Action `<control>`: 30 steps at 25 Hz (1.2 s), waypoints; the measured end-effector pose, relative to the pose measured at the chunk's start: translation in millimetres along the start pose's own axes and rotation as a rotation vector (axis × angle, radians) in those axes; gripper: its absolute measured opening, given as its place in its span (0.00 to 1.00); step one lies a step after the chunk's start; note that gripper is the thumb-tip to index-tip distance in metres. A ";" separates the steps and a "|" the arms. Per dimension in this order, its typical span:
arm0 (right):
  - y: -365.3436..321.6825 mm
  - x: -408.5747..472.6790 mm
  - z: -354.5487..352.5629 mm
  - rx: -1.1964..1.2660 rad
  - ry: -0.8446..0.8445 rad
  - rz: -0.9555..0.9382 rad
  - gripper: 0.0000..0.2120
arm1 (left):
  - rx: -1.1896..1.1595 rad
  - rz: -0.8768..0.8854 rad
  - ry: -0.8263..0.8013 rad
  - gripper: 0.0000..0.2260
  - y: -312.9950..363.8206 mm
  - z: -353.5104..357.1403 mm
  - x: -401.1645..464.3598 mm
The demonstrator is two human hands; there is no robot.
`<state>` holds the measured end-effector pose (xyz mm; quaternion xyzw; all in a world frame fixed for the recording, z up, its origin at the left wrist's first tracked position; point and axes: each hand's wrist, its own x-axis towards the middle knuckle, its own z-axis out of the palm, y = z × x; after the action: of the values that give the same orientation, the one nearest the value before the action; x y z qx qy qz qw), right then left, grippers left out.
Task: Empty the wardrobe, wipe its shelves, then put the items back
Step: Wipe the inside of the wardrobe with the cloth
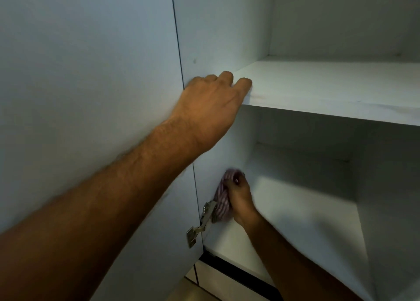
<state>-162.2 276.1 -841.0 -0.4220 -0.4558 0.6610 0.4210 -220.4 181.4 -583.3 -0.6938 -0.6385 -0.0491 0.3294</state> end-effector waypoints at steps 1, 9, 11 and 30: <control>-22.3 0.8 9.0 -0.023 0.017 -0.112 0.20 | -0.046 -0.029 -0.007 0.28 2.2 2.3 1.7; -68.5 25.5 32.0 -0.207 0.086 -0.700 0.18 | -0.402 -0.130 0.492 0.24 22.1 60.0 -6.1; -11.2 40.1 13.4 -0.078 0.104 -0.306 0.27 | -0.427 -0.153 0.531 0.24 22.7 62.1 -4.8; 44.8 94.9 -2.3 0.192 0.267 0.000 0.38 | -0.213 -0.312 0.847 0.14 34.9 94.1 18.1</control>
<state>-195.2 355.7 -900.9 -0.4642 -0.3305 0.6394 0.5162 -218.3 246.9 -661.5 -0.5383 -0.5361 -0.4423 0.4767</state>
